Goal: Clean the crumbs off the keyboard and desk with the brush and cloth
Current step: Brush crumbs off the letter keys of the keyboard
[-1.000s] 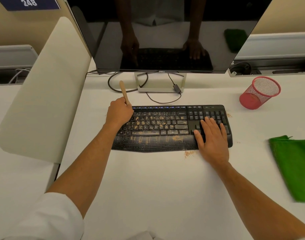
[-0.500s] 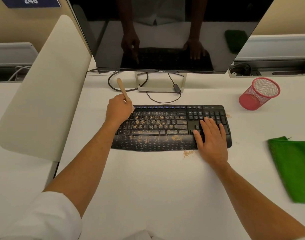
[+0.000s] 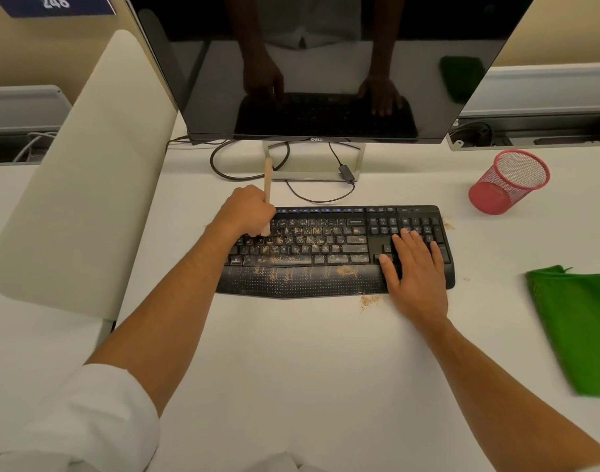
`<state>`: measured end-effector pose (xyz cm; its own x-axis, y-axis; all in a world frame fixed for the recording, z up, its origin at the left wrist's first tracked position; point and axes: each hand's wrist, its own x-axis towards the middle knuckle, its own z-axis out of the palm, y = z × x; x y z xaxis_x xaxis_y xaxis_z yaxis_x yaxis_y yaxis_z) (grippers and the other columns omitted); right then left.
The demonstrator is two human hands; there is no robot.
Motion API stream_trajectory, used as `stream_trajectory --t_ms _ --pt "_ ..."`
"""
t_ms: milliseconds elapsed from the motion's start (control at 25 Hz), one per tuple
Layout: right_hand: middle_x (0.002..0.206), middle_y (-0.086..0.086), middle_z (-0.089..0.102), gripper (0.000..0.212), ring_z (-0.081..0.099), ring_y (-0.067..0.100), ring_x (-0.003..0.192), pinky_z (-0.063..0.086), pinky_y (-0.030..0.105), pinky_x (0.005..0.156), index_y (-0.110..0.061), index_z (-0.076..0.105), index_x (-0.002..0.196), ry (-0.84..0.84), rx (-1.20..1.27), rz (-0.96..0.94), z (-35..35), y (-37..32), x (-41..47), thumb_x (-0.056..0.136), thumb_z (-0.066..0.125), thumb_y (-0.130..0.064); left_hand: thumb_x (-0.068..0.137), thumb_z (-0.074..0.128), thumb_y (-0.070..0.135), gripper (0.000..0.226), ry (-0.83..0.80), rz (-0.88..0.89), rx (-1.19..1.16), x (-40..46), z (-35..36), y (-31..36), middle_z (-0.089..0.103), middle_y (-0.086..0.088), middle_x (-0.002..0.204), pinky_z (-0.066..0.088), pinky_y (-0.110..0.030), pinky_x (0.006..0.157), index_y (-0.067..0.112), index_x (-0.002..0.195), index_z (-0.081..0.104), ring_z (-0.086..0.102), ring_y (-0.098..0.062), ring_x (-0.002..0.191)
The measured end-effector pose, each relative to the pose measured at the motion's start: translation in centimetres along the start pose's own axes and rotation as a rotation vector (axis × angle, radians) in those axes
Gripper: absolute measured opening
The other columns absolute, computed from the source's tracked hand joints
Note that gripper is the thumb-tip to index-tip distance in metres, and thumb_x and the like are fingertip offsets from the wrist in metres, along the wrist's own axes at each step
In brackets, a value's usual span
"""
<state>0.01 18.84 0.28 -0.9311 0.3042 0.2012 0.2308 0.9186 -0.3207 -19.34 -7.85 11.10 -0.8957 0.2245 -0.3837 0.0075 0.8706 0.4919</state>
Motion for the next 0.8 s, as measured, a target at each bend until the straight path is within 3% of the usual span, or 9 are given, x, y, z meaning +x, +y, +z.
stream_trajectory --t_ms 120,200,280,440,560,680,800 --pt "0.155 0.006 0.044 0.062 0.029 0.020 0.149 0.008 0.043 0.126 -0.013 0.047 0.147 -0.004 -0.016 0.001 0.0 0.1 -0.1 0.103 0.029 -0.053 0.099 0.047 0.021 0.024 0.236 0.083 -0.032 -0.2 0.8 -0.2 0.064 -0.007 0.083 0.054 -0.038 0.063 0.002 0.097 0.063 0.063 -0.025 0.071" --pt "0.155 0.006 0.044 0.062 0.028 0.020 0.149 0.007 0.043 0.126 -0.014 0.046 0.147 -0.011 -0.014 0.003 0.0 0.1 0.0 0.103 0.029 -0.053 0.101 0.044 0.025 0.028 0.291 0.111 -0.004 -0.2 1.5 -0.6 0.066 -0.008 0.088 0.053 -0.036 0.064 0.005 0.101 0.063 0.064 -0.025 0.075" --pt "0.155 0.005 0.043 0.062 0.027 0.019 0.150 0.007 0.042 0.126 -0.014 0.046 0.148 -0.017 -0.018 0.006 0.1 0.1 0.0 0.103 0.028 -0.054 0.100 0.046 0.025 0.027 0.239 0.093 0.044 -0.1 1.7 -0.9 0.069 -0.010 0.090 0.056 -0.039 0.068 0.004 0.102 0.064 0.067 -0.027 0.078" --pt "0.155 0.005 0.043 0.063 0.027 0.019 0.150 0.006 0.042 0.126 -0.014 0.046 0.148 -0.016 -0.015 0.006 0.1 0.1 0.0 0.103 0.028 -0.054 0.093 0.054 0.014 0.019 -0.059 0.004 0.136 0.1 0.2 -0.5 0.069 -0.015 0.082 0.060 -0.044 0.074 0.000 0.097 0.065 0.070 -0.032 0.074" --pt "0.155 0.006 0.043 0.063 0.027 0.019 0.150 0.006 0.042 0.126 -0.014 0.046 0.148 -0.012 -0.013 0.007 0.1 0.1 0.0 0.103 0.028 -0.055 0.093 0.052 0.015 0.018 0.055 0.020 -0.012 0.4 0.1 -0.2 0.068 -0.015 0.085 0.059 -0.048 0.075 0.001 0.096 0.063 0.069 -0.032 0.075" --pt "0.154 0.006 0.045 0.063 0.029 0.020 0.149 0.007 0.042 0.126 -0.012 0.048 0.146 0.007 -0.008 0.000 0.2 0.1 0.0 0.102 0.029 -0.054 0.097 0.047 0.021 0.023 0.246 0.078 0.003 0.1 0.9 -0.4 0.065 -0.011 0.092 0.054 -0.041 0.070 0.004 0.098 0.063 0.063 -0.030 0.080" --pt "0.154 0.007 0.045 0.062 0.030 0.020 0.149 0.009 0.043 0.126 -0.012 0.049 0.145 0.010 -0.006 -0.004 0.2 0.2 -0.1 0.102 0.030 -0.053 0.098 0.046 0.021 0.025 0.199 0.062 0.063 0.1 1.5 -0.5 0.066 -0.011 0.088 0.054 -0.038 0.065 0.003 0.101 0.063 0.063 -0.027 0.073"
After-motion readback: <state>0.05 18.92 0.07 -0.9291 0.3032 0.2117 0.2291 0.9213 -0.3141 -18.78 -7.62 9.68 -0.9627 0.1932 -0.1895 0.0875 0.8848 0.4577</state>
